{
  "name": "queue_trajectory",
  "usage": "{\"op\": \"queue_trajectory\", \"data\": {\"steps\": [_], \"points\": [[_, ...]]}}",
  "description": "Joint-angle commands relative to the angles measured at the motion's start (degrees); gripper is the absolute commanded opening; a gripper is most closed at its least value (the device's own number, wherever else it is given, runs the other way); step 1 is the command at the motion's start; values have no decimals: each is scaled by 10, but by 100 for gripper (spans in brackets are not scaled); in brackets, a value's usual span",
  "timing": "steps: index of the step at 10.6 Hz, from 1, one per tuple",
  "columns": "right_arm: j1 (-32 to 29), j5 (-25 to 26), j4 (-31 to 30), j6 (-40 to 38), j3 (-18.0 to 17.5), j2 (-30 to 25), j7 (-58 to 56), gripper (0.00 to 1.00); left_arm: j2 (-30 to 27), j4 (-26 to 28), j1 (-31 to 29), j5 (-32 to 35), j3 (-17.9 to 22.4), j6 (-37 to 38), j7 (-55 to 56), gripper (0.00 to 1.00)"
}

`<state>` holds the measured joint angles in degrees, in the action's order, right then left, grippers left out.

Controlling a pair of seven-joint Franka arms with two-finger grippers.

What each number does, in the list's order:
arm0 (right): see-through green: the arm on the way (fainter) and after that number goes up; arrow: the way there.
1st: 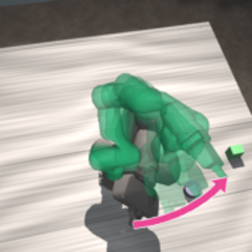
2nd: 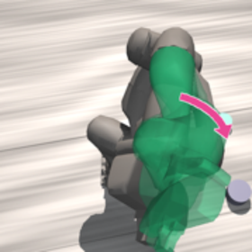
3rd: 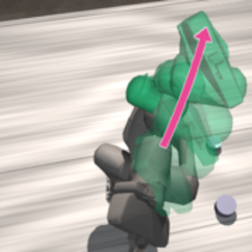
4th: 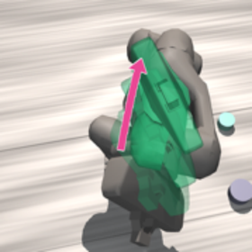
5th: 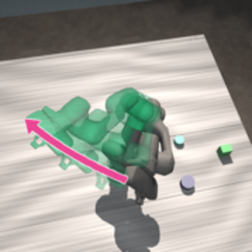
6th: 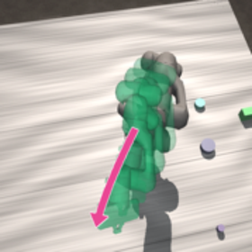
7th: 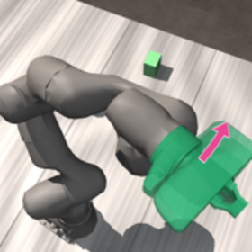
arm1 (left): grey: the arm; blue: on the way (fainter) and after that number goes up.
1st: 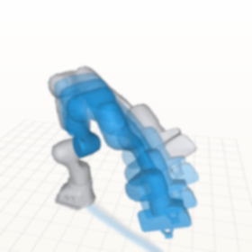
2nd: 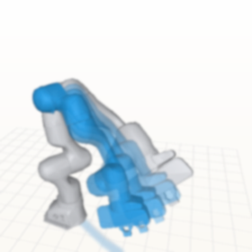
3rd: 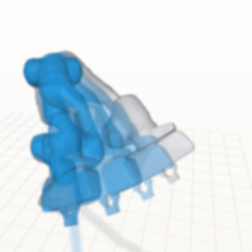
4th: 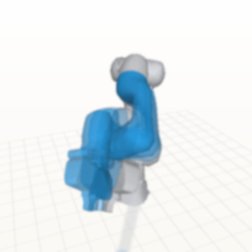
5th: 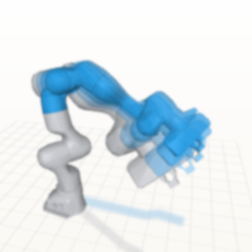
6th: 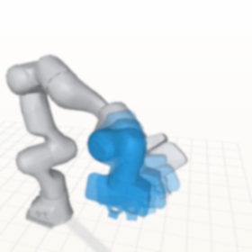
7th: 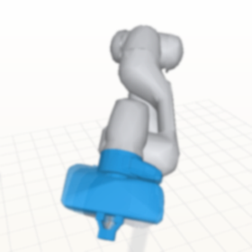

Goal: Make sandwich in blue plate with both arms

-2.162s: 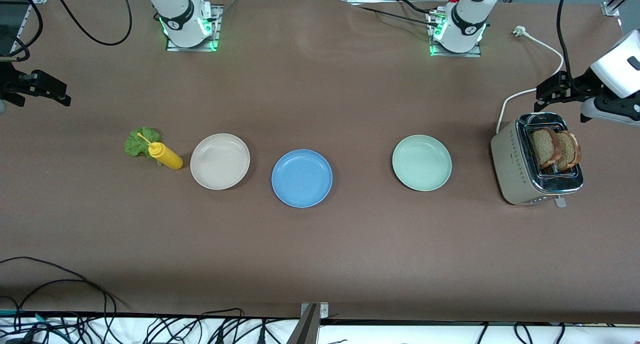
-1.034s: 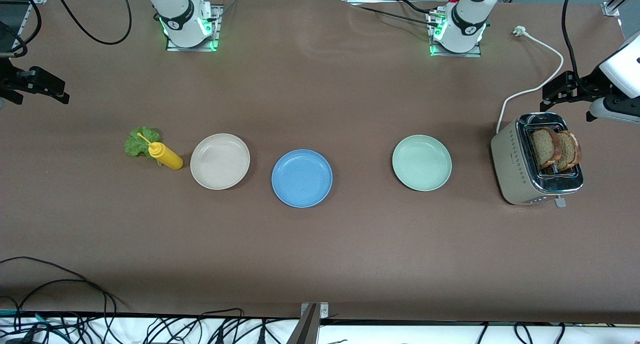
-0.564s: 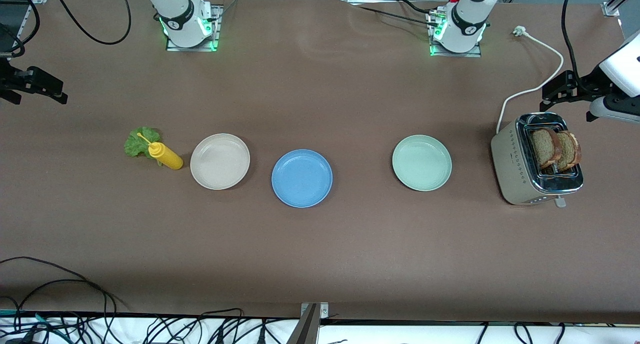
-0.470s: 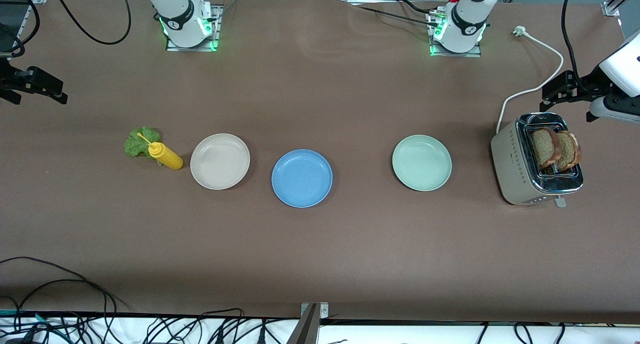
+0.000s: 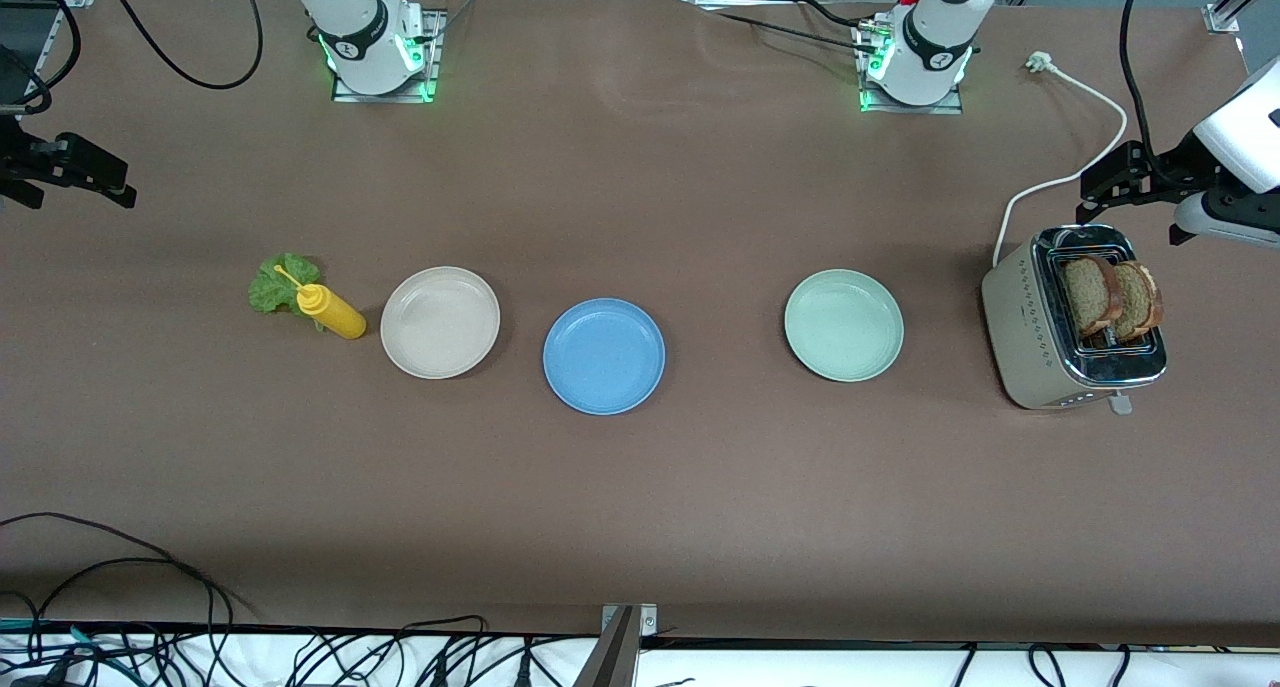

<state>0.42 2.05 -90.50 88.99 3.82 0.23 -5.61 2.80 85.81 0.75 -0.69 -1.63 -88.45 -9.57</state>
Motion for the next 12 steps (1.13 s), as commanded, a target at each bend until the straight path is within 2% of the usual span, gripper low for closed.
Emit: {"op": "queue_trajectory", "data": {"steps": [1,12], "points": [[-1,-11,6,-5,0,-3,-4,100,4,-13,0,-7,0,1,2,100],[-1,-11,6,-6,0,-2,-3,100,5,-8,0,-1,2,-15,2,100]]}}
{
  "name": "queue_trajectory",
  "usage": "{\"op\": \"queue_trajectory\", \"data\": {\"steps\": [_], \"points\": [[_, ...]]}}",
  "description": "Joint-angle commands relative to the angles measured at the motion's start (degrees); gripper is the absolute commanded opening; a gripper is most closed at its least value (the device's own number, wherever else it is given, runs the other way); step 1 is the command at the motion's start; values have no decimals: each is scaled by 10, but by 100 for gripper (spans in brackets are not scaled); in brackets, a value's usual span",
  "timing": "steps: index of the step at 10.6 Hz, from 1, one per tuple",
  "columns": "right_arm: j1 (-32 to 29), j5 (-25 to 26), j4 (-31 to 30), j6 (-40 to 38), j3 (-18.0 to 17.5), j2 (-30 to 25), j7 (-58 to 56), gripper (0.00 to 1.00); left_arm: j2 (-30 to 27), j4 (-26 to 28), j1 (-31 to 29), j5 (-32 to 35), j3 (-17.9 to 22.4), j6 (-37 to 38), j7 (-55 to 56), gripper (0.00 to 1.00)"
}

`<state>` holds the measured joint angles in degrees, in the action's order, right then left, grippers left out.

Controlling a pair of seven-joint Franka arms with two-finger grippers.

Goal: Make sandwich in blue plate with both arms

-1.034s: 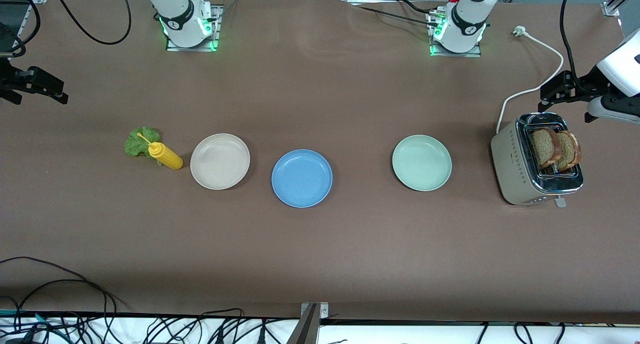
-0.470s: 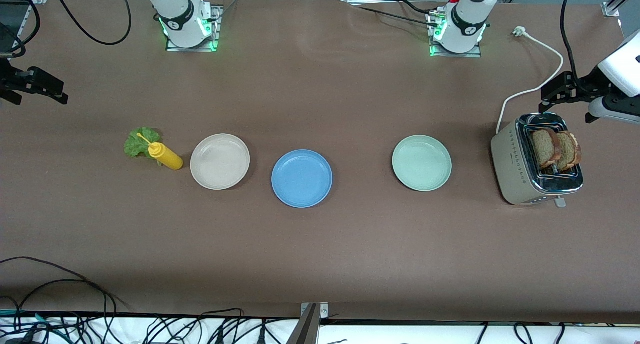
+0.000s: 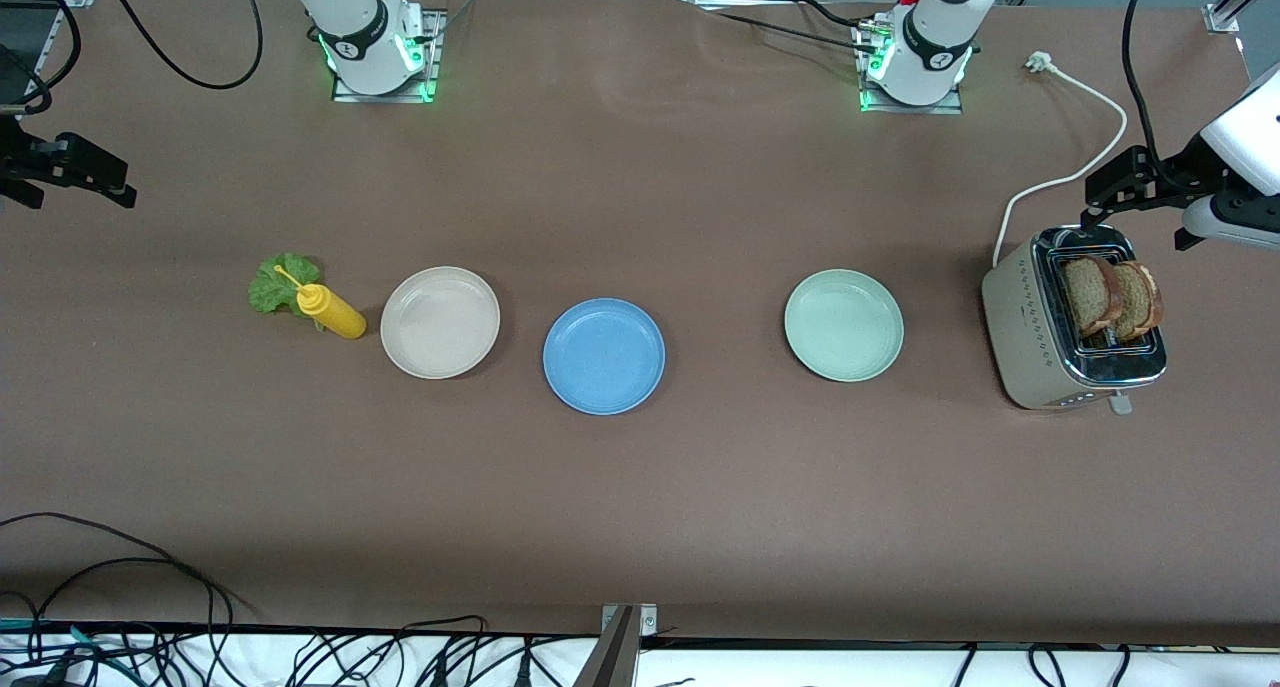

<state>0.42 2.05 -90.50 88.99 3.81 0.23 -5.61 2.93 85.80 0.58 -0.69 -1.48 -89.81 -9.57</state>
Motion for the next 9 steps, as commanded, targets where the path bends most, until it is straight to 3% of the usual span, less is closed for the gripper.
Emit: {"op": "queue_trajectory", "data": {"steps": [1,9], "points": [[-1,-10,6,-7,-1,-3,-4,100,3,-8,2,-1,2,-2,2,100],[-1,-11,6,-2,1,-2,-3,100,1,9,7,0,17,-2,2,100]]}}
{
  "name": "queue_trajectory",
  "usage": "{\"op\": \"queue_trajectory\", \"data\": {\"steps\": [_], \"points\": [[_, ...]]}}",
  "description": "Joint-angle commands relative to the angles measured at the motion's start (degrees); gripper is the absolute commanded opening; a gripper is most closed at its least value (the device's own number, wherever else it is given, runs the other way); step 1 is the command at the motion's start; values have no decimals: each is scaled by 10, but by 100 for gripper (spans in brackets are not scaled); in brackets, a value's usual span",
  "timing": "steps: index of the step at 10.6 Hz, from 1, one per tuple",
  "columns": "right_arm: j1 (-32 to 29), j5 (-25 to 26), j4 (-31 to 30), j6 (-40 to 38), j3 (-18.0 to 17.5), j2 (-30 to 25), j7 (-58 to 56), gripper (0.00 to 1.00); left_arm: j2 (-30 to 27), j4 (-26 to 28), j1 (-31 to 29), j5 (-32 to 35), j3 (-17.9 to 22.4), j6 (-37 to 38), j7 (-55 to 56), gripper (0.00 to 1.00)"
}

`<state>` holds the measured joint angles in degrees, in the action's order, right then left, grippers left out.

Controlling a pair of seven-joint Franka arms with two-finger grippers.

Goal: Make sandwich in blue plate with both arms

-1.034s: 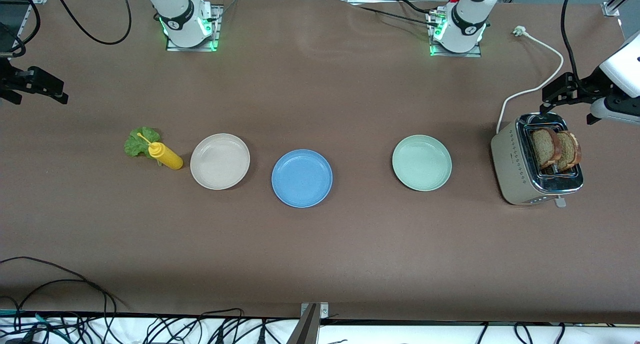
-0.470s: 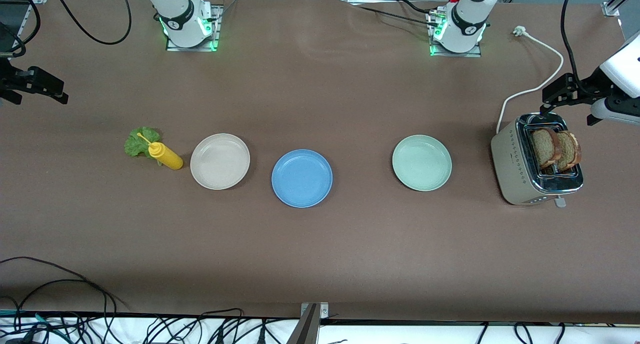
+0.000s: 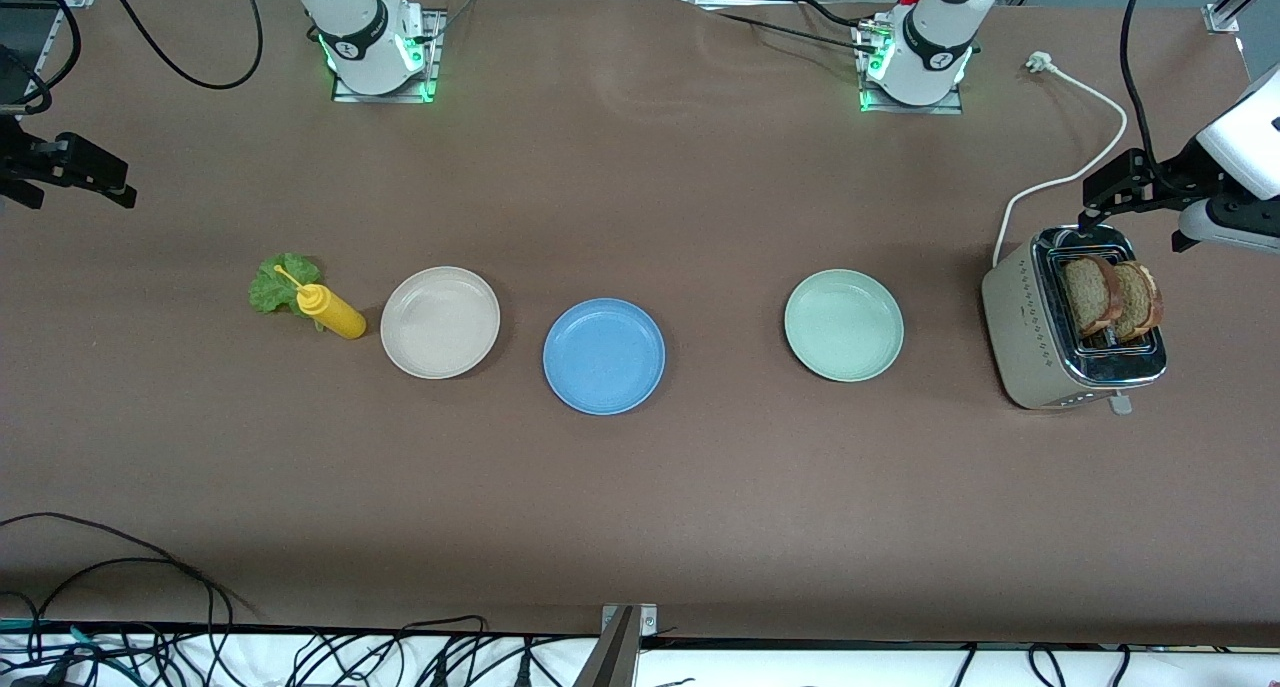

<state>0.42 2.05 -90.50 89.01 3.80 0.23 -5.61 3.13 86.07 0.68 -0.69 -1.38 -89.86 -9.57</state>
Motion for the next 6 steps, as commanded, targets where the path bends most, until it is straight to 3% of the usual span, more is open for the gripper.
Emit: {"op": "queue_trajectory", "data": {"steps": [1,3,6], "points": [[-1,-11,6,-3,1,-2,-3,100,-1,8,8,0,22,-1,2,100],[-1,-11,6,-2,1,-2,-3,100,2,16,12,0,44,-10,2,100],[-1,-11,6,-3,0,-2,-3,100,4,70,13,2,72,-67,2,99]]}}
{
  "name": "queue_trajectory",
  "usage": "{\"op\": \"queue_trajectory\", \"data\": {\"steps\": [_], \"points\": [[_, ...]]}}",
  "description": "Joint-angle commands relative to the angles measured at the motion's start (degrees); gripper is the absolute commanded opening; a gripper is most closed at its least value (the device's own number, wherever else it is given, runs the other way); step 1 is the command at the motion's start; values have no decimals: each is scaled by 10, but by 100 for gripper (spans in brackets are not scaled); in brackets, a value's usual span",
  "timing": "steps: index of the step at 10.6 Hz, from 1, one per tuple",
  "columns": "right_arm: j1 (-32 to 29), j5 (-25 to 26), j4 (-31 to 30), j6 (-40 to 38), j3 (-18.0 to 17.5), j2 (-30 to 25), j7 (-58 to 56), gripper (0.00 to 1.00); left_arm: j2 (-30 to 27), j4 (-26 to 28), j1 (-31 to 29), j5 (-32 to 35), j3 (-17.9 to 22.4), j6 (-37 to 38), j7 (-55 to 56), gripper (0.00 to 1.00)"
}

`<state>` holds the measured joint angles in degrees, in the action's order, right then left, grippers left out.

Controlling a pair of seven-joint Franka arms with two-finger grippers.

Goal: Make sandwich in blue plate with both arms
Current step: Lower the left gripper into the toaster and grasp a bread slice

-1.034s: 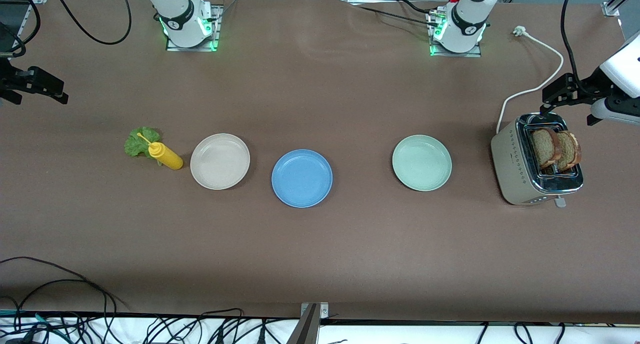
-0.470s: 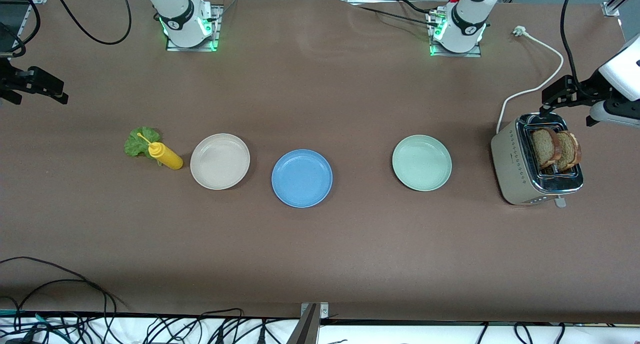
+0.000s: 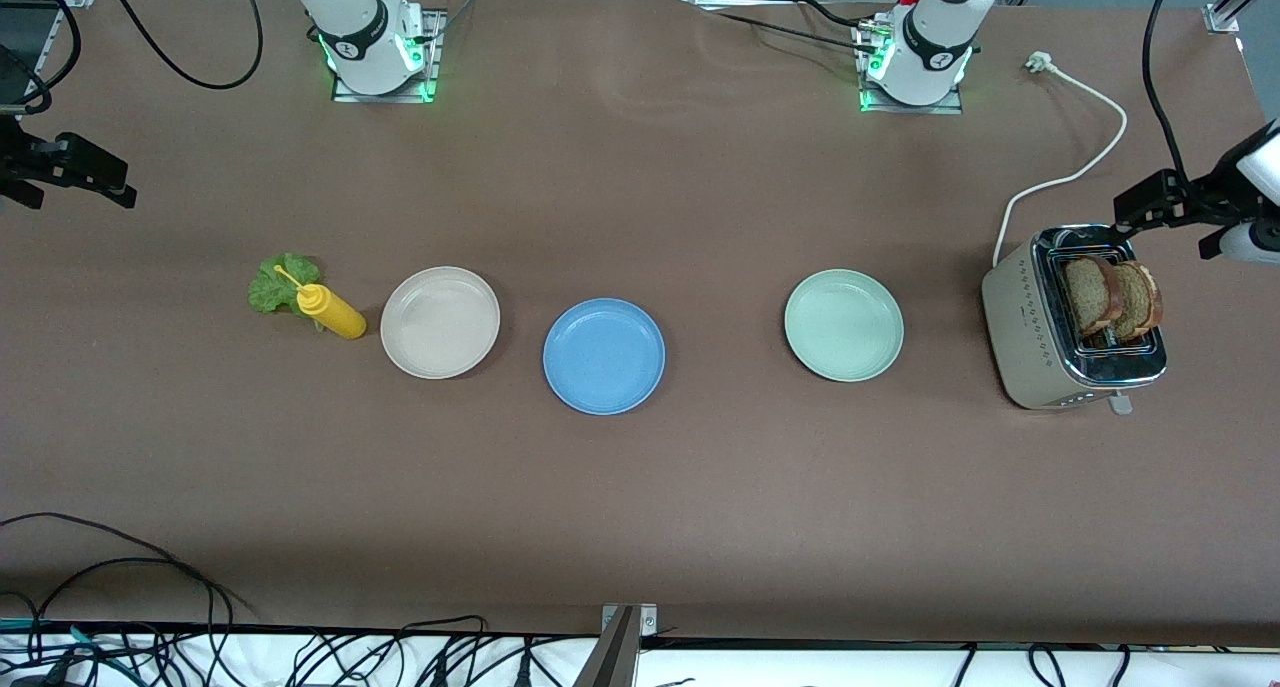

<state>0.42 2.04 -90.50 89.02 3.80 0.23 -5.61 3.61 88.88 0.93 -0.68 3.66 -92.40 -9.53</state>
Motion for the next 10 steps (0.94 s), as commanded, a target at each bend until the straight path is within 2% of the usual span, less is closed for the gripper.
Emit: {"op": "queue_trajectory", "data": {"steps": [1,5,10], "points": [[-1,-11,6,-4,0,-2,-3,100,1,68,10,13,33,-69,1,99],[-1,-11,6,-3,0,-2,-3,100,6,175,11,16,70,-174,0,93],[-1,-11,6,-2,-1,-2,-3,100,27,244,7,16,87,-230,0,87]]}}
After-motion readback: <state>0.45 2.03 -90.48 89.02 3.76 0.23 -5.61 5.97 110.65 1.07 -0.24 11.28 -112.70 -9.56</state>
